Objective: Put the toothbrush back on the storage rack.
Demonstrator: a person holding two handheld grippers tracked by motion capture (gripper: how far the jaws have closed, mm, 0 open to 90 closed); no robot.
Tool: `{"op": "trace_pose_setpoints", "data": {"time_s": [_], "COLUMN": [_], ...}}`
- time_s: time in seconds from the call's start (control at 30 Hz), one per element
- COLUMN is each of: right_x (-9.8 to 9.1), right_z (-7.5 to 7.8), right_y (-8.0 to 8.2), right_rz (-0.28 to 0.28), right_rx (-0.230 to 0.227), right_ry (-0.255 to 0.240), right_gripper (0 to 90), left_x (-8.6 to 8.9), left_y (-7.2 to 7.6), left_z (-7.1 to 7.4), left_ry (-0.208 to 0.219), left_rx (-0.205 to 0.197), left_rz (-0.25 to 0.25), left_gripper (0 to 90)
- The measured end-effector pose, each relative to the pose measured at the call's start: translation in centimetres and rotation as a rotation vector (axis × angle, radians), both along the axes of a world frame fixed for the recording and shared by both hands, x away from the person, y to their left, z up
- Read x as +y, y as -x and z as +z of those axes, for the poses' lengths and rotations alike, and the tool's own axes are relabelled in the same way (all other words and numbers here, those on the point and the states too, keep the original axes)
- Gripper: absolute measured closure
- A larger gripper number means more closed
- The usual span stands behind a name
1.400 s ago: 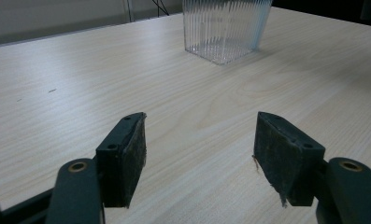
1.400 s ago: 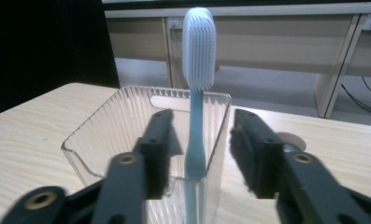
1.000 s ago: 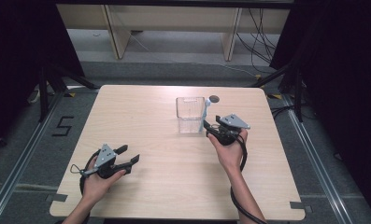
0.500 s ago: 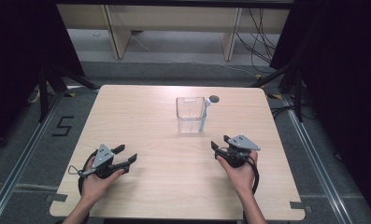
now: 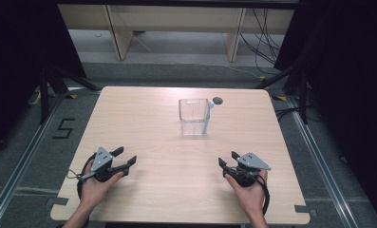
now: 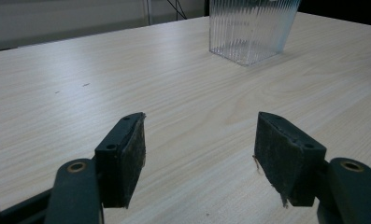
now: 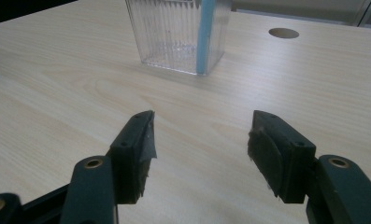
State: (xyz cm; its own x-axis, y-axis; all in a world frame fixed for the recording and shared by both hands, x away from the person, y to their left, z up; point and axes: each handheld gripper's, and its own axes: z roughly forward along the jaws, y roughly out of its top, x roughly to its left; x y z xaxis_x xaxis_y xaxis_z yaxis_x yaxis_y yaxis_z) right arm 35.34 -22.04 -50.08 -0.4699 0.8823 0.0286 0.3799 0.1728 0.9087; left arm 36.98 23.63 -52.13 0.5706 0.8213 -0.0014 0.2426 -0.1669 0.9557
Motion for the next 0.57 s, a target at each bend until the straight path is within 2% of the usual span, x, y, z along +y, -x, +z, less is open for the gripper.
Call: {"op": "trace_pose_setpoints", "data": {"time_s": [0.03, 0.07, 0.1, 0.13, 0.17, 0.2, 0.23, 0.27, 0.3, 0.33, 0.37, 0.4, 0.43, 0.5, 0.53, 0.57], "right_x": [-0.1, 0.0, -0.3, -0.5, -0.4, -0.8, -0.9, -1.1, -1.1, -1.3, -1.5, -1.5, -1.7, -1.6, -1.8, -1.7], "right_z": [0.0, 0.0, -0.1, -0.1, -0.2, -0.1, -0.2, -0.1, -0.2, -0.1, -0.1, -0.1, -0.1, -0.2, -0.3, -0.4], "right_y": [0.2, 0.7, 0.6, 1.0, 1.2, 1.3, 1.4, 1.6, 1.7, 2.0, 1.9, 2.2, 2.3, 2.4, 2.3, 2.3], "right_rz": [-0.002, -0.016, 0.0, -0.008, -0.014, -0.002, -0.013, -0.011, -0.012, -0.033, -0.016, -0.028, -0.036, -0.045, -0.035, -0.038], "right_rx": [0.016, 0.041, 0.002, 0.016, 0.031, 0.017, 0.013, 0.017, 0.01, 0.008, 0.002, 0.02, 0.017, 0.03, 0.014, 0.016], "right_ry": [0.002, -0.028, -0.001, -0.009, -0.04, -0.017, -0.044, -0.031, -0.054, -0.046, -0.055, -0.06, -0.042, -0.072, -0.052, -0.069], "right_gripper": [41.0, 41.0, 41.0, 41.0, 40.9, 40.9, 40.9, 40.9, 40.9, 40.8, 40.8, 40.8, 40.8, 40.8, 40.8, 40.9], "left_x": [0.0, 0.1, 0.1, 0.2, 0.2, 0.2, 0.2, 0.2, 0.2, 0.2, 0.2, 0.2, 0.2, 0.3, 0.2, 0.2], "left_y": [-0.1, 0.0, 0.1, 0.0, 0.0, -0.1, -0.1, -0.1, -0.1, -0.1, -0.1, -0.1, -0.1, 0.0, 0.1, 0.1], "left_z": [0.0, 0.0, 0.0, 0.0, 0.0, -0.1, -0.1, -0.1, -0.1, -0.1, -0.1, -0.1, -0.1, -0.1, 0.0, 0.0], "left_ry": [0.001, -0.004, 0.007, -0.001, 0.002, 0.011, 0.011, 0.012, 0.013, 0.013, 0.012, 0.01, 0.01, 0.006, 0.006, 0.007], "left_rx": [-0.011, -0.003, 0.004, 0.001, 0.003, -0.015, -0.014, -0.014, -0.015, -0.016, -0.015, -0.016, -0.02, -0.018, -0.002, -0.003], "left_rz": [-0.006, -0.001, 0.006, 0.004, 0.008, -0.006, -0.004, -0.003, -0.003, -0.004, 0.0, -0.001, -0.007, -0.003, 0.007, 0.006], "left_gripper": [33.3, 33.3, 33.3, 33.3, 33.3, 33.3, 33.3, 33.3, 33.2, 33.3, 33.2, 33.2, 33.2, 33.2, 33.2, 33.2]}}
